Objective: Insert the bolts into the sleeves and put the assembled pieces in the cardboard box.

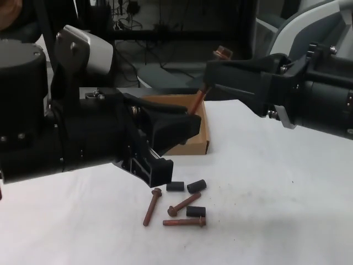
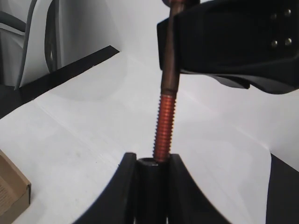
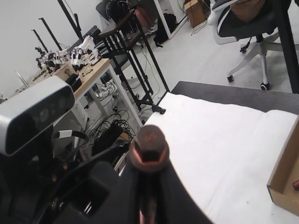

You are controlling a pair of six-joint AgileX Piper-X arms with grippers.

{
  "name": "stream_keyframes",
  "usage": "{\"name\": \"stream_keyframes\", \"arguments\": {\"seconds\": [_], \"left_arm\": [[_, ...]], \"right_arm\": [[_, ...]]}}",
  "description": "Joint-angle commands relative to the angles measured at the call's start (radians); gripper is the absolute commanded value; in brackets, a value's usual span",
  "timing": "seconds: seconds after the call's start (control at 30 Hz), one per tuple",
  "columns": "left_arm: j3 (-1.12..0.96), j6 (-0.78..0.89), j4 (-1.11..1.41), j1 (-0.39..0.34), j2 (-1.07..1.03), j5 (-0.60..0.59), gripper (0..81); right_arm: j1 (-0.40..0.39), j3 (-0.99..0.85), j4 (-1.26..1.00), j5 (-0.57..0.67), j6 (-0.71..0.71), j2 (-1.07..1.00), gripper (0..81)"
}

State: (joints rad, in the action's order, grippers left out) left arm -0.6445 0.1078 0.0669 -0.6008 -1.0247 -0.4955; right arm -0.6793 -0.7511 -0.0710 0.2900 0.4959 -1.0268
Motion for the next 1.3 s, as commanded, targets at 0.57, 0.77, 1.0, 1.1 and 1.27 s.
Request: {"name": "stream_keyframes", "arguments": {"seconds": [0.57, 0.77, 1.0, 1.1, 1.27], "left_arm": [[-0.011, 0.009, 0.05, -0.003, 0.0, -0.006, 1.7], [-0.011, 0.006, 0.05, -0.003, 0.0, -0.05, 1.7], [-0.011, -0.009, 0.023, 0.002, 0.0, -0.044, 1.7], [-0.011, -0.02, 0.019, 0.006, 0.0, -0.044, 1.7], [-0.011, -0.026, 0.019, 0.022, 0.0, -0.044, 1.7]], "right_arm": [[-0.002, -0.008, 0.023, 0.027, -0.009, -0.042, 0.6], [-0.002, -0.008, 0.023, 0.022, -0.009, -0.042, 0.6], [-0.002, -0.026, 0.023, 0.022, -0.016, -0.042, 0.6], [-0.002, -0.038, 0.037, 0.022, -0.034, -0.042, 0.6], [-0.002, -0.038, 0.059, 0.022, -0.034, -0.042, 0.6]]}}
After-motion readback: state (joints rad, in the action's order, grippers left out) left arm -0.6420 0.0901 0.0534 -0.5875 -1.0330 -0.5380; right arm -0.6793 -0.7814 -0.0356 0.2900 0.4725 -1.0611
